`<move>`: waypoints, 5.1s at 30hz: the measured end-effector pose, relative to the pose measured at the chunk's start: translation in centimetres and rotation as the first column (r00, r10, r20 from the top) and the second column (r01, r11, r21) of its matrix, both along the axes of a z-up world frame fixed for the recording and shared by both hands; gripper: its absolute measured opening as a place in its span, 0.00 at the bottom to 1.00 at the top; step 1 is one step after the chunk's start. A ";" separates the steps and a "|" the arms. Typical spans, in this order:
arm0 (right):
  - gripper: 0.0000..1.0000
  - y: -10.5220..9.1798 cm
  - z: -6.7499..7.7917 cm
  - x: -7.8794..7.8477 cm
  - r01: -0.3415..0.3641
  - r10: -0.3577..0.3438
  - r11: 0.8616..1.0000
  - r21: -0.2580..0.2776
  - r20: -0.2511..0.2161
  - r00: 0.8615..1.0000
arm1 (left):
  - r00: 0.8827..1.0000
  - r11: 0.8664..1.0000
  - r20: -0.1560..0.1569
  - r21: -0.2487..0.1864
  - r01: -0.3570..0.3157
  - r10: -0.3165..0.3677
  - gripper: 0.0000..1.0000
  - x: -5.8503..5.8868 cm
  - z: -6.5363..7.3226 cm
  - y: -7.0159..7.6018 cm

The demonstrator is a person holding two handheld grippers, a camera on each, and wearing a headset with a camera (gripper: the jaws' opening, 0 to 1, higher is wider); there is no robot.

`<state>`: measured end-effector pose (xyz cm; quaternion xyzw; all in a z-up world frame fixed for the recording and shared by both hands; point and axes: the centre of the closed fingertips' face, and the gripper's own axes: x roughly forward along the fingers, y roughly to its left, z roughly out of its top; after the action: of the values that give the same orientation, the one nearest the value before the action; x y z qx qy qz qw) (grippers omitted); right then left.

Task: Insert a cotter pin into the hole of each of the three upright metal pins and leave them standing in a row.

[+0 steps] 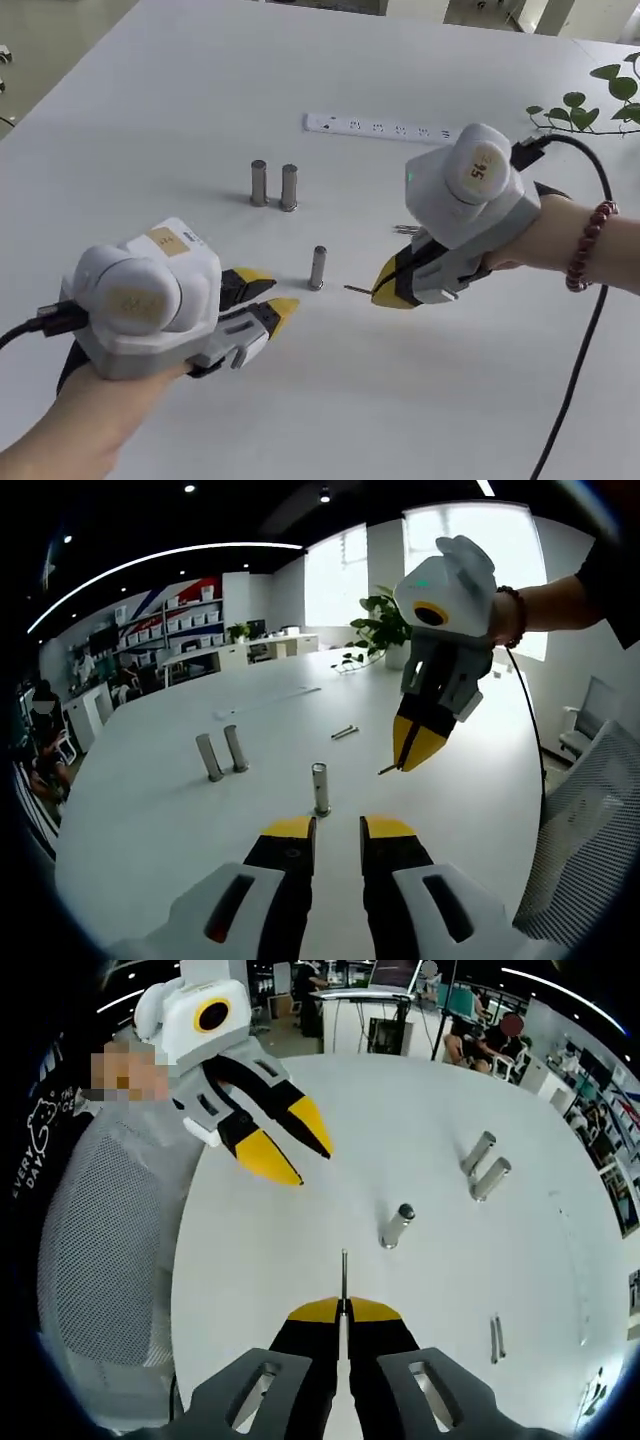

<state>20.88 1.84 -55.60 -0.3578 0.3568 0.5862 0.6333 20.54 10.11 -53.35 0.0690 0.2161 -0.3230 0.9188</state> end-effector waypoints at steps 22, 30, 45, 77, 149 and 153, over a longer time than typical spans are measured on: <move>0.00 0.7 -0.8 4.0 -0.009 0.010 0.998 -0.069 0.018 1.000 | 0.999 0.998 -0.011 0.043 -0.040 0.041 0.17 5.0 -3.1 -2.4; 0.00 0.9 -0.9 4.6 -0.026 0.027 0.996 -0.087 0.014 1.000 | 0.999 0.998 -0.031 0.049 -0.028 0.029 0.17 5.8 -4.5 -2.7; 0.00 1.8 -0.7 5.1 -0.058 0.060 0.993 -0.100 0.012 0.998 | 0.998 1.000 -0.054 0.004 -0.026 0.027 0.08 6.5 -5.1 -3.3; 0.00 4.4 -0.7 4.5 -0.083 0.085 0.992 -0.096 0.020 0.996 | 1.000 1.000 -0.010 0.029 0.009 -0.008 0.07 6.6 -5.4 -3.5; 0.00 9.6 0.1 8.2 -0.100 0.099 0.995 0.020 0.063 0.993 | 0.998 0.998 0.006 0.021 -0.060 0.060 0.06 9.4 -5.2 1.5; 0.00 9.6 0.1 8.2 -0.099 0.097 0.995 0.022 0.066 0.993 | 0.998 0.998 0.003 0.015 -0.056 0.056 0.07 9.5 -5.3 1.5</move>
<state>29.07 11.45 -55.51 -0.3856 0.3107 0.6091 0.6195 30.05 11.59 -58.60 0.0703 0.2190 -0.2955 0.9272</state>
